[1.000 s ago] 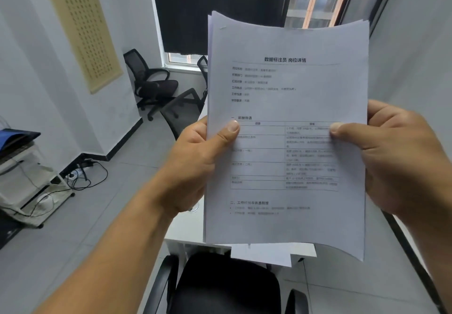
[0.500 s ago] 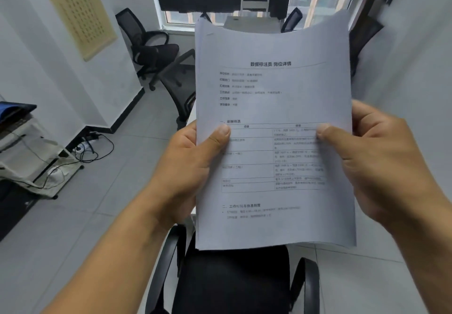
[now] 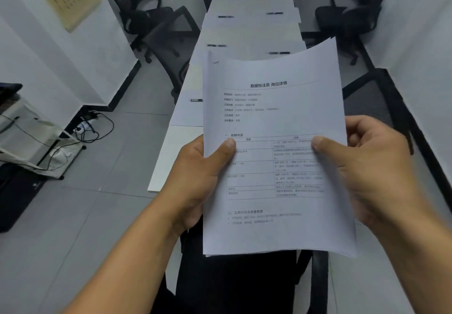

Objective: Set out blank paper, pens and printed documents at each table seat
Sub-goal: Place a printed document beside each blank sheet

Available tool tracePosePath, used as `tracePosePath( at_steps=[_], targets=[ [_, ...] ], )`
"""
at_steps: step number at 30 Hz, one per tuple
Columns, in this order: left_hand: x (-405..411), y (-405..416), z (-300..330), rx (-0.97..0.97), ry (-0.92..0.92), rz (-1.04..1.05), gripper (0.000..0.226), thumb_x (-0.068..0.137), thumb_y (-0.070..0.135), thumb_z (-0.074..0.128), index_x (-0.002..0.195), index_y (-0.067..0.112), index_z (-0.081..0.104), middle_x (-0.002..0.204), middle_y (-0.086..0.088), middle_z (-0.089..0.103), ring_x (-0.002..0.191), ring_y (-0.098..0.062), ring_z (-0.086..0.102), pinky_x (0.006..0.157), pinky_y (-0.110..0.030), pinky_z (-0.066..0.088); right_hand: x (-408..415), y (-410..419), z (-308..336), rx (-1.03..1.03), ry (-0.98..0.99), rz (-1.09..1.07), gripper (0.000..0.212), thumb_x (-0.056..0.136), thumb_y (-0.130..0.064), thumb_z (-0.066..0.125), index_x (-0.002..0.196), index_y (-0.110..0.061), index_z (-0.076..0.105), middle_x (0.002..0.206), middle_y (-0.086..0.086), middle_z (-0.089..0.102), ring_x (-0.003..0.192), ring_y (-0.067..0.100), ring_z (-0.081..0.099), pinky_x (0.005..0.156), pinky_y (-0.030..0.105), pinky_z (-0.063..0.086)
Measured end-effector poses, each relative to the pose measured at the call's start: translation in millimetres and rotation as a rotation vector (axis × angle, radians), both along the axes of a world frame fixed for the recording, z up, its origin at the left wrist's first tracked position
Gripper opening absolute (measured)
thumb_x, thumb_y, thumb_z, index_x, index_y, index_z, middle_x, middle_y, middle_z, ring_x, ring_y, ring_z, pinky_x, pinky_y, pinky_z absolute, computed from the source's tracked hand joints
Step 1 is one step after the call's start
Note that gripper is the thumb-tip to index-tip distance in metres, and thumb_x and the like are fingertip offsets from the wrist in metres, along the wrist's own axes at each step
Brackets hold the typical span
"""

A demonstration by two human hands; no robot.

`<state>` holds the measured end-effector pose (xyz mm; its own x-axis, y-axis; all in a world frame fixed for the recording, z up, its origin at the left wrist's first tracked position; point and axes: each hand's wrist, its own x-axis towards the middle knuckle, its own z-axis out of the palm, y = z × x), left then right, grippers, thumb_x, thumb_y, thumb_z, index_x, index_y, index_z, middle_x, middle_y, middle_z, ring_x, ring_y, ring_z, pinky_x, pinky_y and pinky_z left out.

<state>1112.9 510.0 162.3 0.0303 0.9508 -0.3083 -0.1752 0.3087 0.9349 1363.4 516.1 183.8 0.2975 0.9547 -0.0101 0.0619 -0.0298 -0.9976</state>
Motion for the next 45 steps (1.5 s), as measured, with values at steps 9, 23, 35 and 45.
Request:
tracePosePath(
  at_steps=[9,23,35,45],
  targets=[
    [16,5,-42,-0.075,-0.016,-0.013,0.014,0.107,0.029,0.071,0.114,0.031,0.083,0.119,-0.002,0.084,0.105,-0.027,0.083,0.085,-0.041,0.069,16,-1,-53,-0.104,0.073,-0.032,0.026,0.091,-0.007,0.086,0.107,-0.019,0.071,0.098,0.005,0.084,0.083,0.028,0.084,0.071,0.048,0.068],
    [3,10,-94,-0.163,-0.068,-0.034,0.038,0.099,0.049,0.070,0.130,0.028,0.078,0.130,-0.006,0.081,0.117,-0.030,0.080,0.088,-0.039,0.068,18,7,-105,-0.202,0.159,-0.068,0.024,0.096,-0.010,0.081,0.078,-0.024,0.082,0.084,0.012,0.083,0.073,0.029,0.082,0.059,0.038,0.065],
    [-15,14,-145,-0.269,-0.055,-0.043,0.035,0.110,0.045,0.057,0.137,0.027,0.072,0.131,-0.005,0.081,0.118,-0.029,0.079,0.092,-0.045,0.068,11,14,-165,-0.326,0.147,-0.033,0.010,0.100,-0.015,0.078,0.092,-0.018,0.082,0.091,0.010,0.084,0.083,0.030,0.084,0.068,0.044,0.069],
    [-9,25,-172,-0.316,-0.071,-0.056,0.038,0.115,0.040,0.051,0.143,0.021,0.068,0.132,-0.008,0.080,0.120,-0.032,0.078,0.099,-0.051,0.065,13,25,-193,-0.372,0.153,-0.016,0.015,0.101,-0.015,0.077,0.091,-0.022,0.083,0.092,0.008,0.085,0.084,0.028,0.084,0.073,0.045,0.070]
  ],
)
